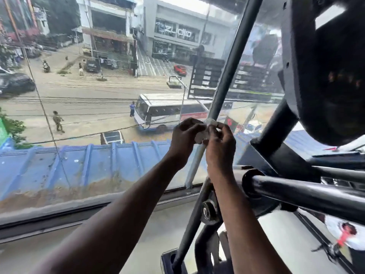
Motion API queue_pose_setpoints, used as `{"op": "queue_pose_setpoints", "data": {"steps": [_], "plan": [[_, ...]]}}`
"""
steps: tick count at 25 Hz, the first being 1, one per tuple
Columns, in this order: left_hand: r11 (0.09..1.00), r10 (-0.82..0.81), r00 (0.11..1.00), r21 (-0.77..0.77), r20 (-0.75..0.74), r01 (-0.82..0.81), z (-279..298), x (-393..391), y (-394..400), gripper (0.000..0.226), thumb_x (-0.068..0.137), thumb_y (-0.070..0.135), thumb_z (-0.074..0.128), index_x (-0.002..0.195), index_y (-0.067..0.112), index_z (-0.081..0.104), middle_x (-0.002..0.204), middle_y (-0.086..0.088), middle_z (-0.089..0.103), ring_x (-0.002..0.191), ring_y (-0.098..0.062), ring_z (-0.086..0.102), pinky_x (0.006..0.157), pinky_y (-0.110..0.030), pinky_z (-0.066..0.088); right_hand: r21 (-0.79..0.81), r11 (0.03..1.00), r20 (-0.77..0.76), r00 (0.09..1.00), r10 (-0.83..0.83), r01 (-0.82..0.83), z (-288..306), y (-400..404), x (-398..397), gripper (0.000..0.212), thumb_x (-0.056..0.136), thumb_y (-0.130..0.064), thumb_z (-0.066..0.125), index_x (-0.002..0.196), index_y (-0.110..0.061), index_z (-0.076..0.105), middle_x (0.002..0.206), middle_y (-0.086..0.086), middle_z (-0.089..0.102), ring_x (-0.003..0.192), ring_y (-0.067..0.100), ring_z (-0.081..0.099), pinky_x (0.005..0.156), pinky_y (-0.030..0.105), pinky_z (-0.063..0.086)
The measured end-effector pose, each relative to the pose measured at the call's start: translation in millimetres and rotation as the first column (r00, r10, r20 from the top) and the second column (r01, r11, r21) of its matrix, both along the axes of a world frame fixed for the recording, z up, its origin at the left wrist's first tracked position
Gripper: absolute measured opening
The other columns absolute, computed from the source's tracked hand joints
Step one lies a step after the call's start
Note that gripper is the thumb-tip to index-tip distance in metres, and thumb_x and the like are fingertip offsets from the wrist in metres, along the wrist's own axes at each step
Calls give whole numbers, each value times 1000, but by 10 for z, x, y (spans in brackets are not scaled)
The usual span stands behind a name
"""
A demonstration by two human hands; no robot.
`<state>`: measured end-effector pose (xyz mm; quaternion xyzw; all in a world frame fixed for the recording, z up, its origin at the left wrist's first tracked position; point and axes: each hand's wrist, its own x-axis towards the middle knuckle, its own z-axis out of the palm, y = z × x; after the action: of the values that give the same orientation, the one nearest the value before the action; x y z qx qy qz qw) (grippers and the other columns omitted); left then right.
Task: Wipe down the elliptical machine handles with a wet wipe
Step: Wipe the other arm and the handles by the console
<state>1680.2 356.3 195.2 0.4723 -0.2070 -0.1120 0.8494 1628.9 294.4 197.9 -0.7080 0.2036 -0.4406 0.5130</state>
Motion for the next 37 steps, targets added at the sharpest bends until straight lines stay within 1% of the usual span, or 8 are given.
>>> {"op": "queue_pose_setpoints", "data": {"steps": [7, 13, 17, 22, 26, 28, 30, 37], "plan": [[998, -66, 998, 1, -5, 66, 106, 44, -277, 23, 91, -1, 49, 74, 12, 58, 64, -2, 54, 53, -8, 51, 46, -16, 40, 81, 997, 88, 996, -15, 8, -12, -149, 123, 12, 94, -43, 51, 89, -40, 61, 90, 1, 71, 86, 23, 67, 78, 52, 55], [930, -361, 931, -57, 50, 364, 233, 113, -799, 22, 83, -3, 49, 67, 12, 50, 48, 7, 49, 40, -3, 42, 40, -12, 29, 65, 971, 163, 957, -238, 230, 3, -463, 162, 19, 89, -35, 50, 100, -32, 64, 106, 1, 69, 99, 22, 64, 89, 51, 51], [699, -702, 712, -163, 32, 697, 142, 168, -1095, 27, 87, -10, 46, 68, 9, 52, 45, 9, 52, 39, -1, 46, 42, -14, 37, 104, 858, 208, 833, -513, 503, 41, -544, 133, 37, 84, -25, 51, 116, -14, 64, 114, 6, 67, 107, 20, 63, 94, 38, 50], [367, -928, 369, -43, 58, 929, 131, 124, -1117, 17, 84, 11, 59, 75, 18, 71, 74, -11, 63, 65, -20, 53, 58, -27, 43, 78, 663, 163, 646, -746, 745, 216, -153, -167, 30, 89, -9, 56, 110, -29, 65, 112, 2, 69, 103, 15, 65, 91, 40, 53], [179, -981, 166, 142, 98, 974, 331, -197, -940, 24, 95, 19, 57, 75, 23, 70, 75, -6, 63, 69, -16, 56, 65, -28, 44, -392, 263, 126, 334, -934, 882, 459, 442, -720, 26, 86, 7, 56, 99, -9, 71, 107, 4, 68, 103, 11, 64, 90, 22, 48], [133, -988, 110, 222, 111, 966, 346, -323, -884, 26, 98, 22, 54, 78, 15, 70, 73, -8, 64, 65, -14, 56, 67, -21, 45, -631, -72, 229, 97, -969, 773, 487, 621, -1072, 23, 84, 6, 58, 99, -1, 73, 109, 11, 66, 103, 17, 63, 93, 17, 45], [137, -988, 112, 271, 105, 953, 333, -375, -906, 35, 102, 28, 46, 83, 8, 69, 74, -10, 65, 63, -13, 56, 64, -17, 46, -746, -241, 268, -52, -962, 621, 434, 668, -1272, 25, 84, 2, 58, 103, -2, 73, 116, 12, 66, 104, 23, 58, 97, 13, 39], [182, -983, 166, 342, 75, 922, 335, -386, -1001, 58, 101, 47, 38, 89, 1, 71, 75, -12, 68, 56, -8, 58, 55, -16, 47, -960, -5, 16, 35, -999, 280, -196, 486, -976, 27, 89, -13, 58, 110, -21, 72, 120, -8, 66, 91, 18, 51, 69, 33, 43]]}}
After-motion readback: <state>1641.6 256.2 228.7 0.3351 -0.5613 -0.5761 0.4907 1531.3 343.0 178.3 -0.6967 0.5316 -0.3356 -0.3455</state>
